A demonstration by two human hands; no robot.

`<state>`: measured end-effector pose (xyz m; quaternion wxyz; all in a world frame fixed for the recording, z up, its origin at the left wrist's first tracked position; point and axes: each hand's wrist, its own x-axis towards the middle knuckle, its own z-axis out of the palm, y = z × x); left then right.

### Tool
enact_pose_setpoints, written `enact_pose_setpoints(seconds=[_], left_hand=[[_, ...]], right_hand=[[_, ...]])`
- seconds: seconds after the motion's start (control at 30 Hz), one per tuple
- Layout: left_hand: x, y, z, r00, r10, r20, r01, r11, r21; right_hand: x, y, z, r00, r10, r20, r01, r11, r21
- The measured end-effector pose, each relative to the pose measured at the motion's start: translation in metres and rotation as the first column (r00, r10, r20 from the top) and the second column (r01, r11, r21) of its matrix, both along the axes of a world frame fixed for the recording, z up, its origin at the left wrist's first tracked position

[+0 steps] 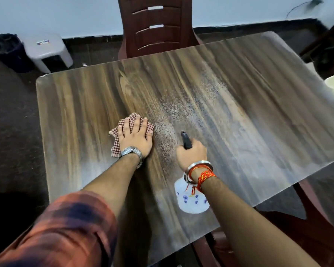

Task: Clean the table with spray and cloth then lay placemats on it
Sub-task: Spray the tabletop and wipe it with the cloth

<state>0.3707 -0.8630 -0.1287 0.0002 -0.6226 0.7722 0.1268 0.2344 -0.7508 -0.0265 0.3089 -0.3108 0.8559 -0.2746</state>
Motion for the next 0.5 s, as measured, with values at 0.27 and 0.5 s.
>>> enact_pose_setpoints(seconds=[0.27,0.5], left_hand=[[-0.080,-0.068,-0.001,0.999,-0.034,-0.022,0.035,0.999,0.009],[-0.190,-0.064,0.000,0.954,-0.301,0.014,0.301,0.954,0.004]], right_hand=[[-0.068,0.000,-0.008,0.981,-0.192,0.028,0.193,0.981,-0.032],[-0.120,0.019,-0.008,0.961,-0.277,0.011,0.277,0.957,-0.085]])
